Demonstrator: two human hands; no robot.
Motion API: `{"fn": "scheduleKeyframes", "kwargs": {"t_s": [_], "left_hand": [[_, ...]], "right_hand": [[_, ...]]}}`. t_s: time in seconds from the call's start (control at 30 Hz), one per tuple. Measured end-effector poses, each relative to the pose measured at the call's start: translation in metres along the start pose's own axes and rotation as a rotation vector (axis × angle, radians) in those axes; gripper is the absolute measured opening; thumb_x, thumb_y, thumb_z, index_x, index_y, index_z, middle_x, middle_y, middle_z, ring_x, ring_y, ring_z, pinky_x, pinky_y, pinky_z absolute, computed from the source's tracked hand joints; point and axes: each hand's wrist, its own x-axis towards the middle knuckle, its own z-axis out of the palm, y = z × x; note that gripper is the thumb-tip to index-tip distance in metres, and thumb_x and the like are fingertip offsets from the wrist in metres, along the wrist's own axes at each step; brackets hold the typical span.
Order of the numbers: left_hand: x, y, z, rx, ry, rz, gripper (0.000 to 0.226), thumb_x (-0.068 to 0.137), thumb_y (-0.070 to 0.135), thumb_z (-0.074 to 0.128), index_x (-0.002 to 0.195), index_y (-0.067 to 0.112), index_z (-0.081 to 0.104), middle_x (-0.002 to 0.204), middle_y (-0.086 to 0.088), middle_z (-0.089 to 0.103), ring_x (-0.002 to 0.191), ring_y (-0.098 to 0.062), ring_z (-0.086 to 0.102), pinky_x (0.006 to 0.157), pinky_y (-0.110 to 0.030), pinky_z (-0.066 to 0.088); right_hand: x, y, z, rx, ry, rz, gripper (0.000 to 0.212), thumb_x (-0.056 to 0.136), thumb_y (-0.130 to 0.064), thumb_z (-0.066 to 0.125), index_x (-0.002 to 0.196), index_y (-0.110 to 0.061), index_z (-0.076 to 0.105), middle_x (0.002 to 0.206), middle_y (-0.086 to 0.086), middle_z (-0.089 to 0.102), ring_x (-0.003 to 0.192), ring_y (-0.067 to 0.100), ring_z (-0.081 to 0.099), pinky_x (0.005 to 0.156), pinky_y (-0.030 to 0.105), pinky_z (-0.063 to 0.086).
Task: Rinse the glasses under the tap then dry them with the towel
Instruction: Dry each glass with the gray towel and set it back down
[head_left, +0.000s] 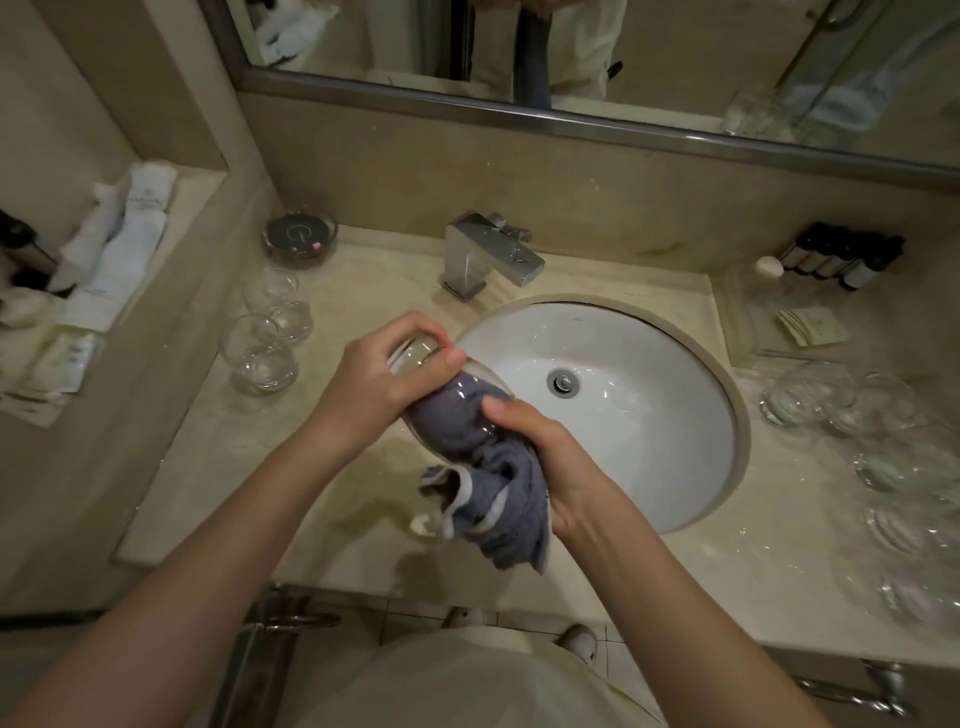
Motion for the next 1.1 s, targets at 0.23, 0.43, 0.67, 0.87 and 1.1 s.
{"fn": "scheduleKeyframes", "kwargs": {"t_s": [0.23,0.43,0.67,0.87,1.1], "left_hand": [[0.015,-0.005,-0.041,-0.329,-0.488,-0.624,0.089,0.027,0.087,0.073,0.086,0.021,0.073,0.082,-0.010,0.070,0.057,-0.028,0.066,0.044,-0.031,0.053],[0.024,-0.009,-0.042,-0.096,-0.915,-0.875,0.112,0.009,0.070,0.088,0.097,0.005,0.068,0.081,-0.019,0.073,0.061,-0.030,0.071,0.049,-0.035,0.057],[0.017,-0.031,-0.074,-0.079,-0.937,-0.773,0.120,0.040,0.063,0.090,0.133,-0.001,0.050,0.102,-0.020,0.071,0.079,-0.028,0.068,0.062,-0.033,0.057],[-0.019,-0.075,-0.111,-0.381,-0.366,-0.759,0.107,0.023,0.053,0.095,0.117,0.012,0.064,0.108,-0.026,0.070,0.086,-0.033,0.072,0.070,-0.034,0.061],[-0.049,-0.117,-0.111,-0.339,0.263,-0.594,0.045,0.076,0.008,0.072,0.117,0.023,0.060,0.102,-0.007,0.074,0.086,-0.015,0.072,0.063,-0.033,0.059]], "right_hand": [[0.002,0.006,0.005,-0.020,0.035,0.065,0.055,0.044,-0.020,0.094,0.093,-0.003,0.075,0.090,0.017,0.072,0.078,0.025,0.072,0.071,0.032,0.059],[0.004,0.021,0.004,-0.204,0.032,0.138,0.064,0.051,-0.020,0.090,0.109,-0.004,0.068,0.106,0.018,0.069,0.094,0.027,0.068,0.086,0.035,0.056],[0.000,0.019,-0.006,-0.065,0.036,0.147,0.060,0.045,-0.026,0.096,0.097,-0.003,0.075,0.093,0.017,0.072,0.082,0.025,0.071,0.073,0.032,0.059],[0.001,0.014,-0.007,0.071,0.193,0.122,0.033,0.055,-0.018,0.090,0.080,0.000,0.077,0.081,0.018,0.072,0.070,0.027,0.071,0.066,0.031,0.060],[0.010,0.014,-0.011,0.103,0.288,0.092,0.035,0.080,-0.024,0.052,0.068,-0.004,0.078,0.073,0.015,0.072,0.063,0.023,0.070,0.064,0.030,0.058]]}}
